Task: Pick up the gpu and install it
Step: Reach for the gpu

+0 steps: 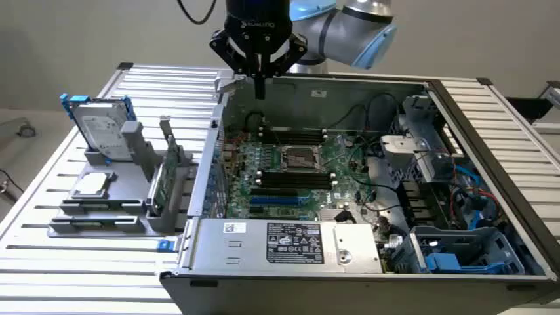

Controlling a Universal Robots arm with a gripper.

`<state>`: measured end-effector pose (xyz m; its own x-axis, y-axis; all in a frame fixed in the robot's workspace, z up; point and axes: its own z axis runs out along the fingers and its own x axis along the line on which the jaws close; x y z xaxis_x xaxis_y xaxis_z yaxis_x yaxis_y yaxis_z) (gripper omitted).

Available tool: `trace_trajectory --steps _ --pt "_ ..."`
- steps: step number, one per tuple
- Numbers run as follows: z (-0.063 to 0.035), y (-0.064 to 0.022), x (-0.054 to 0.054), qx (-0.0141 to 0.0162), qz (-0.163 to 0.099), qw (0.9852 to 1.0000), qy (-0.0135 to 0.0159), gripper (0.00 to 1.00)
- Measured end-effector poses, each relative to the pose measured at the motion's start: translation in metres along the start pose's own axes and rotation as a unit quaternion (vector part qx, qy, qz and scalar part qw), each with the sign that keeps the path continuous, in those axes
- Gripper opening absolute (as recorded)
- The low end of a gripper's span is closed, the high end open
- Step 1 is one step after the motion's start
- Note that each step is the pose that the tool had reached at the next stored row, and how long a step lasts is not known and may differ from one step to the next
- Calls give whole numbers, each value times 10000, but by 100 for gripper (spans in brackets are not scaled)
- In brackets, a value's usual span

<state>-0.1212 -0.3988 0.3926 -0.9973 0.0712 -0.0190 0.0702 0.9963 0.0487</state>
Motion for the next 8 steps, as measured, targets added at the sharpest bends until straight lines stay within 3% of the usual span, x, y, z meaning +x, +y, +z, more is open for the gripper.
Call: trace_trajectory --steps 8 --pt "0 0 0 0 0 10000 0 11"
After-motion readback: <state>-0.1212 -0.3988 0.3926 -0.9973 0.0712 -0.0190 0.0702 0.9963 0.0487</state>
